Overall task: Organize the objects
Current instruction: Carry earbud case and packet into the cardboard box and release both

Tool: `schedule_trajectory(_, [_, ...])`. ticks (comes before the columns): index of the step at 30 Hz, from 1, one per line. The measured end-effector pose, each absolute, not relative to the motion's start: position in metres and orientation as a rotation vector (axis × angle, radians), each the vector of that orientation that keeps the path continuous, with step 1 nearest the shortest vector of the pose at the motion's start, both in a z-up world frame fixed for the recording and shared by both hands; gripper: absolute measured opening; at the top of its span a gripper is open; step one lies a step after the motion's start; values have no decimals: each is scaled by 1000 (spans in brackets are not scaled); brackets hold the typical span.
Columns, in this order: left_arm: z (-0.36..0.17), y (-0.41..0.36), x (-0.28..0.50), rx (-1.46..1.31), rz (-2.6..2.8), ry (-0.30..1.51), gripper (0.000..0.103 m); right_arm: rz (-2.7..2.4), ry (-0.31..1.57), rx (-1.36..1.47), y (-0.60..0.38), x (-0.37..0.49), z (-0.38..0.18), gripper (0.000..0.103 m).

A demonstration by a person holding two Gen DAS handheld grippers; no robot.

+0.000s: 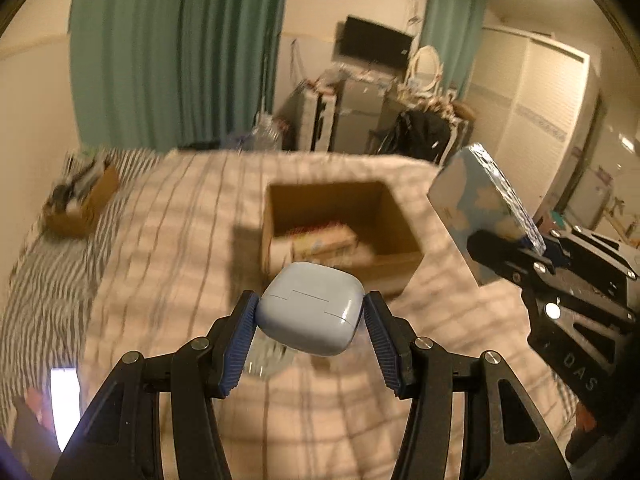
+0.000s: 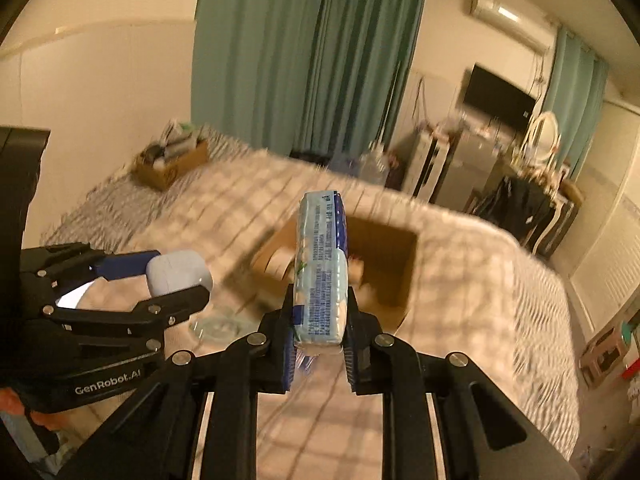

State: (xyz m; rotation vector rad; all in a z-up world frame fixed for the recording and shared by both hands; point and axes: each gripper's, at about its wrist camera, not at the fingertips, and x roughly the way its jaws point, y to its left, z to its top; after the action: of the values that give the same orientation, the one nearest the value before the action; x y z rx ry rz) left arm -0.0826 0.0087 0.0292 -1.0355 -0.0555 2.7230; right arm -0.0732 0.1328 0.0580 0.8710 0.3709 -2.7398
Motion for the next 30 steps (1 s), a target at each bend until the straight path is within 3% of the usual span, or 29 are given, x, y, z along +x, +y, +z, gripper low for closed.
schedule_trajectory(7, [76,33,-136,-931,2753,11,56,-2822,345,784,157,-116,108,18])
schedule_trajectory(16, [58,61,-206,-912,2738,76,56,-2850,307,825,173,-185,110,18])
schedule_trajectory(30, [-49,68,-283,-1105,2676,104,56,-2725,208,1134,193,-291,-13,18])
